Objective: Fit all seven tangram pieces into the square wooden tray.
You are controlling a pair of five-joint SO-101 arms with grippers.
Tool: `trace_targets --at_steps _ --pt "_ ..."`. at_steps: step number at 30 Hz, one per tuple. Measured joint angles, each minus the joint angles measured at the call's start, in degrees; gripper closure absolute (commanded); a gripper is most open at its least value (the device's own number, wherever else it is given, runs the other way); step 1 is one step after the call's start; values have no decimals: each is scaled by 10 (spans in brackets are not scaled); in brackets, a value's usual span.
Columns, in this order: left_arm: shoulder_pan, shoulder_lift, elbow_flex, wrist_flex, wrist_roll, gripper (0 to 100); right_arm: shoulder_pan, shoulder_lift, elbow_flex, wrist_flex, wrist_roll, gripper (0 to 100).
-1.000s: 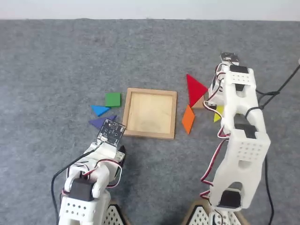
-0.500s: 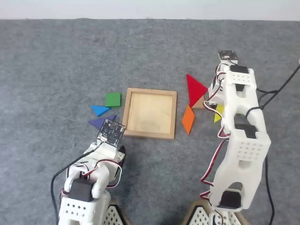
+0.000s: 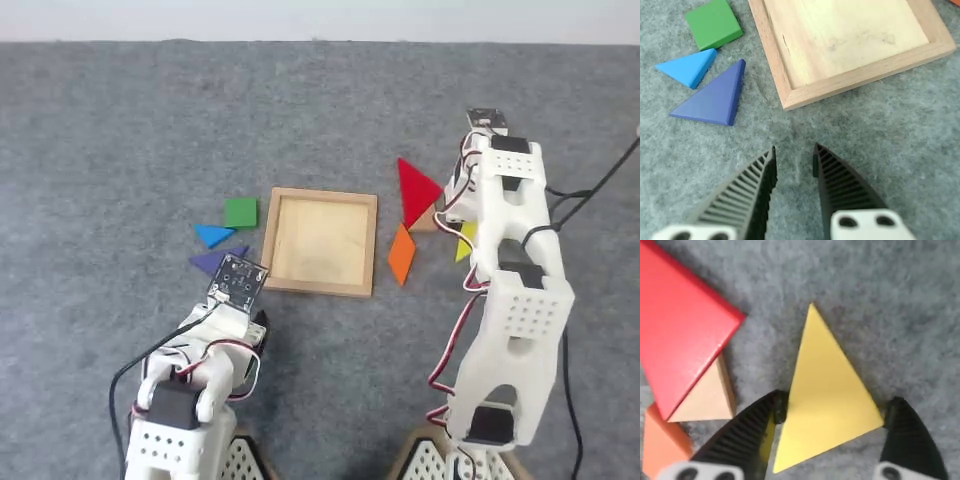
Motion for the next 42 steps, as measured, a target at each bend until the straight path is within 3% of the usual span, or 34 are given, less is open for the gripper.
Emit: trace_targets --at_steps 14,21,25,32,35,40,42 --pt "0 0 0 0 0 884 8 -4 -9 11 -23 880" --pt "0 0 0 0 0 884 30 -69 5 62 -70 723" --pt "0 0 0 0 0 884 22 -158 76 64 -87 737" --pt "0 0 0 0 0 884 -4 -329 355 -75 -98 753" --pt "0 0 0 0 0 884 -18 -360 469 -141 -149 753" --pt "0 0 0 0 0 884 -14 -353 493 -192 -273 753" --pt "0 0 0 0 0 884 -15 -331 476 -193 -288 753"
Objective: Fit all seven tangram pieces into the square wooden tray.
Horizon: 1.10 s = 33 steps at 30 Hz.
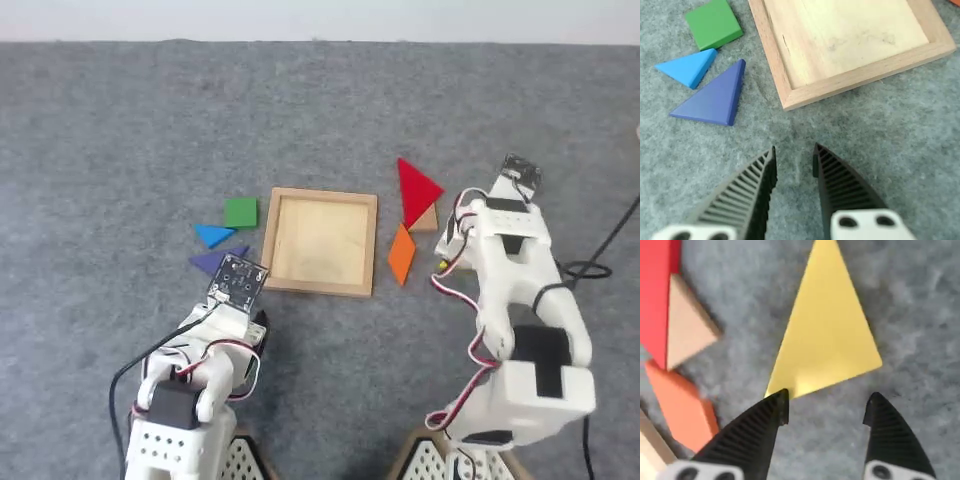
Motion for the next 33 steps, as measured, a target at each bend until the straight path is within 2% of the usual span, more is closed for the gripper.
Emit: trace_targets --at_steps 6,13,21,24,29,33 --pt "0 0 0 0 0 884 28 103 -146 69 1 753" --pt "0 0 0 0 0 884 86 217 -337 149 45 753" --pt "0 0 0 0 0 884 147 251 -447 187 90 753" --pt "0 0 0 0 0 884 160 251 -455 187 47 753" --pt "0 0 0 0 0 884 146 251 -455 200 -87 753" --pt "0 0 0 0 0 884 116 251 -455 185 -125 753"
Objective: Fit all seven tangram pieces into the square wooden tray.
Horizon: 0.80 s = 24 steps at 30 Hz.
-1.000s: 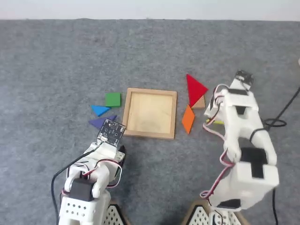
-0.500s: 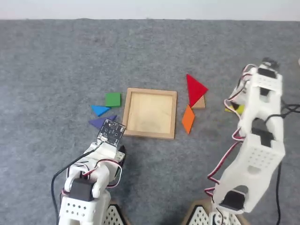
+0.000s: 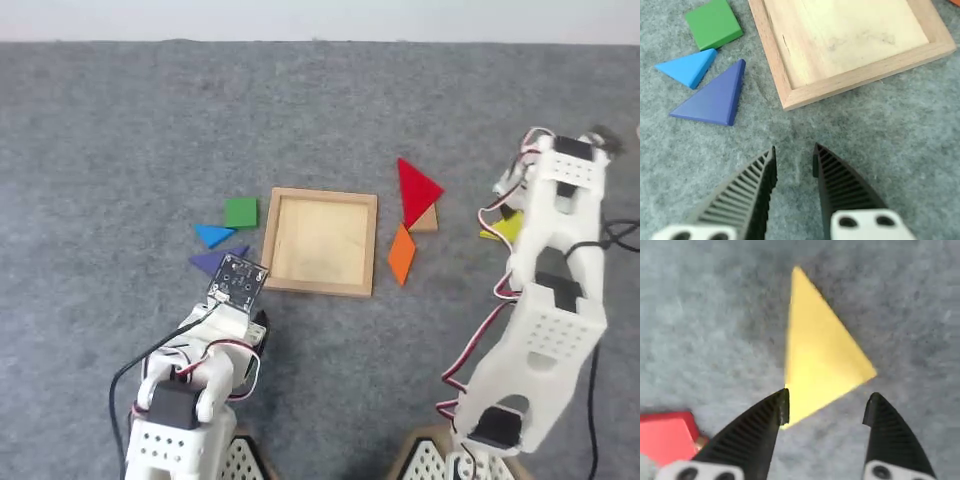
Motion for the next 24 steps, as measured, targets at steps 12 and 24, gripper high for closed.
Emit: trace_targets --at_steps 12,24 --pt "0 0 0 0 0 884 -22 24 0 -62 -72 753" --pt "0 0 0 0 0 884 -44 25 -6 -62 -76 753"
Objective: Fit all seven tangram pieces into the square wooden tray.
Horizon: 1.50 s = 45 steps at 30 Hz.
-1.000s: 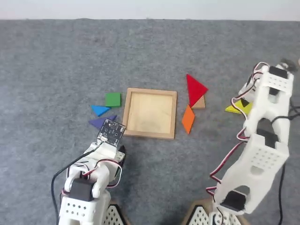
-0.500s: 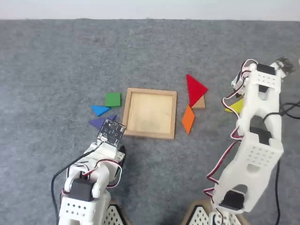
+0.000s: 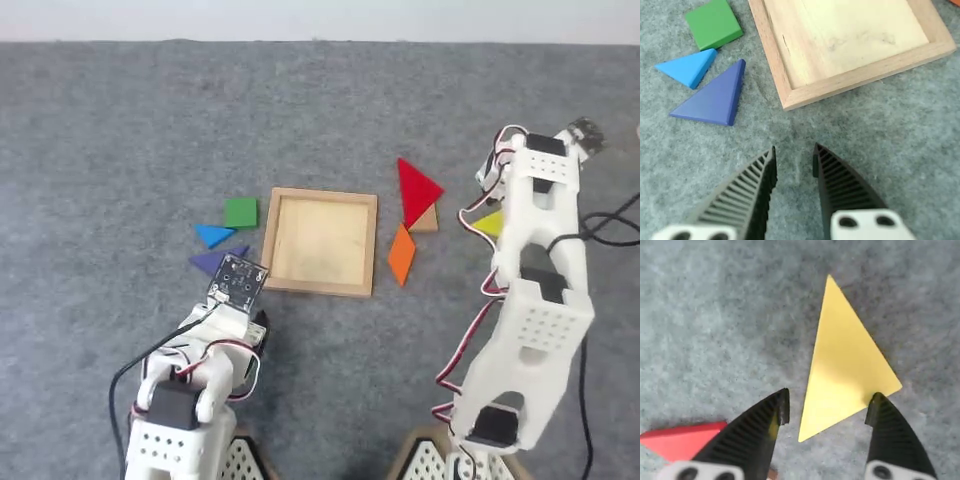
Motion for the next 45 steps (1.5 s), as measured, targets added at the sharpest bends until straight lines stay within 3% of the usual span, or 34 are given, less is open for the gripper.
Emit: trace_targets --at_steps 15,22,34,39,45 --pt "0 0 0 0 0 884 41 2 -15 33 11 753" --pt "0 0 0 0 0 884 43 51 -34 -9 33 753" --pt "0 0 0 0 0 884 13 174 -236 74 77 758" --pt "0 0 0 0 0 884 -4 217 -307 105 118 894" --pt "0 0 0 0 0 884 -13 268 -405 162 159 894"
